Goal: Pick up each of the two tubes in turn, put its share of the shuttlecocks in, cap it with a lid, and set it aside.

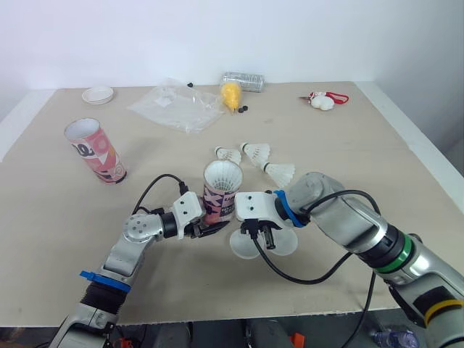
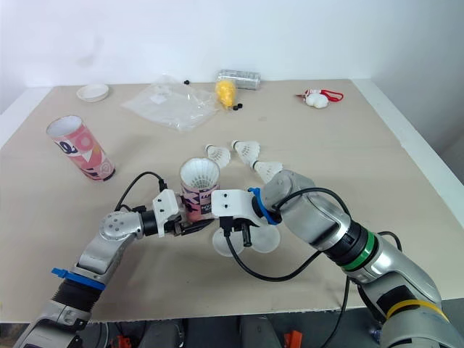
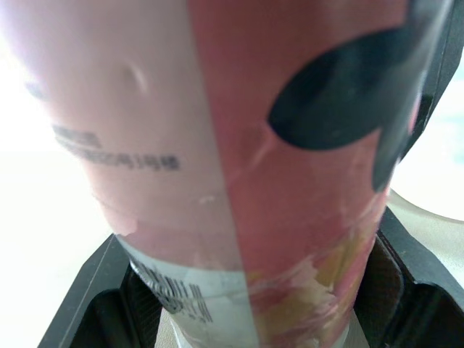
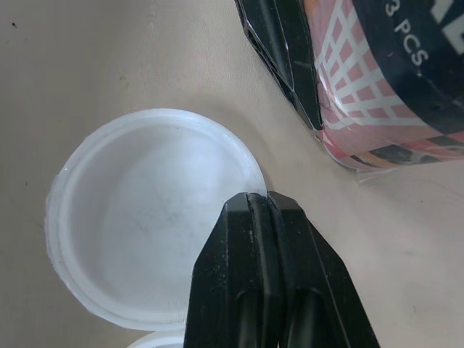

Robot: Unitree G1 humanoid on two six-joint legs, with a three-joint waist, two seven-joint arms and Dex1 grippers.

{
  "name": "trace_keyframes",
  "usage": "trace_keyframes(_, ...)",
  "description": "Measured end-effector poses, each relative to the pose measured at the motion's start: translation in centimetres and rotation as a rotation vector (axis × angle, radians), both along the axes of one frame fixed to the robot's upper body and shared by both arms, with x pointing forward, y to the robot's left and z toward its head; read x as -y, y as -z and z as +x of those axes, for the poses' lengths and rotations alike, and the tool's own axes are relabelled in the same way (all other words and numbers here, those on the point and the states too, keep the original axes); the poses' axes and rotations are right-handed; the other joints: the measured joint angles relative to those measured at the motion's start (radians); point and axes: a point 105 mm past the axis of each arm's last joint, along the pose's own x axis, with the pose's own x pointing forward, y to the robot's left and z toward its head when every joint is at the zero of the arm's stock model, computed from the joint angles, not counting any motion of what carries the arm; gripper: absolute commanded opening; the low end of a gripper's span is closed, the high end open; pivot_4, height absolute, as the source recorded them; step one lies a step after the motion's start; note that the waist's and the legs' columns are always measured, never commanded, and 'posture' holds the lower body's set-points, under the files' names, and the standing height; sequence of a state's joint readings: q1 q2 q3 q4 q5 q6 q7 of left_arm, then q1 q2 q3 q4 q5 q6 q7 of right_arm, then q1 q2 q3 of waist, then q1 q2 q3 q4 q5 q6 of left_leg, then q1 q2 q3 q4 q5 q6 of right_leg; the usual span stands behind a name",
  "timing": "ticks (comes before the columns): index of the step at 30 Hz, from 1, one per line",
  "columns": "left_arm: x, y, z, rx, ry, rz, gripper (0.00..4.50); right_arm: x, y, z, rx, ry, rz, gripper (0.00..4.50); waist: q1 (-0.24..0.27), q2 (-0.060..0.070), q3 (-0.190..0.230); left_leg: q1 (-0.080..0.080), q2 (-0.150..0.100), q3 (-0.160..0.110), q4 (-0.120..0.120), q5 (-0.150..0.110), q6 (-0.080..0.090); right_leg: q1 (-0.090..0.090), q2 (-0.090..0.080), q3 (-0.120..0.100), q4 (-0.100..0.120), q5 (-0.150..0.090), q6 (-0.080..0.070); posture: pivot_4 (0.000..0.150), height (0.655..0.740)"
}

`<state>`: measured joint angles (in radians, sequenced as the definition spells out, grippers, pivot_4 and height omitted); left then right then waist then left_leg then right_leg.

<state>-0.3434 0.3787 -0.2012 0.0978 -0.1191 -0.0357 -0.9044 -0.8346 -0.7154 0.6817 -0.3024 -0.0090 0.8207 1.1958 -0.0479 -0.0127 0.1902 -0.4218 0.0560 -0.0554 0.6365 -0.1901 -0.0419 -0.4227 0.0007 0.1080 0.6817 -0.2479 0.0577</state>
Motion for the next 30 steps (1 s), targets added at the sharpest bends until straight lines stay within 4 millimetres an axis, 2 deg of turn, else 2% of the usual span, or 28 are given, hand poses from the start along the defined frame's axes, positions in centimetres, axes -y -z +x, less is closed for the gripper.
trace_keyframes(7, 0.1, 0.0, 0.1, 0.000, 0.001, -0.002, 3.03, -0.5, -0.9, -1.0, -0.005, -0.040, 0.057, 0.03, 0.000, 0.000, 0.000, 0.000, 0.000, 0.000, 0.000, 0.000, 0.000, 0.000, 0.000, 0.000, 0.000, 0.000, 0.000, 0.150, 0.7400)
trace_keyframes(13, 0.2, -0.1, 0.3, -0.014, -0.004, -0.009, 3.03, -0.6, -5.1, -2.2, -0.024, -0.100, 0.247, 0.03, 0.000, 0.000, 0.000, 0.000, 0.000, 0.000, 0.000, 0.000, 0.000, 0.000, 0.000, 0.000, -0.001, 0.000, 0.000, 0.150, 0.7400)
trace_keyframes(19, 0.2, 0.0, 0.4, -0.028, 0.001, -0.020, 3.03, 1.1, -8.8, -3.0, 0.012, -0.161, 0.315, 0.03, 0.000, 0.000, 0.000, 0.000, 0.000, 0.000, 0.000, 0.000, 0.000, 0.000, 0.000, 0.000, -0.001, 0.000, 0.000, 0.150, 0.7400)
trace_keyframes(22, 0.1, 0.0, 0.1, -0.040, 0.017, -0.027, 3.03, 1.8, -11.9, -2.2, 0.112, -0.189, 0.332, 0.03, 0.000, 0.000, 0.000, 0.000, 0.000, 0.000, -0.001, 0.000, 0.000, 0.000, 0.000, 0.000, -0.001, 0.000, 0.000, 0.150, 0.7400)
trace_keyframes(26, 0.3, 0.2, -0.6, -0.054, 0.048, -0.038, 3.03, 2.2, -16.2, 0.2, 0.253, -0.196, 0.364, 0.03, -0.003, 0.000, 0.000, 0.000, 0.000, 0.001, -0.002, 0.000, 0.000, -0.001, -0.001, 0.000, -0.001, -0.001, -0.001, 0.150, 0.7400)
trace_keyframes(30, 0.5, 0.3, -0.7, -0.070, 0.056, -0.050, 3.03, 1.7, -18.5, 1.4, 0.313, -0.235, 0.357, 0.03, -0.002, 0.000, 0.000, 0.000, 0.000, 0.001, -0.005, 0.000, 0.000, -0.002, -0.001, 0.000, -0.002, -0.003, -0.002, 0.150, 0.7400)
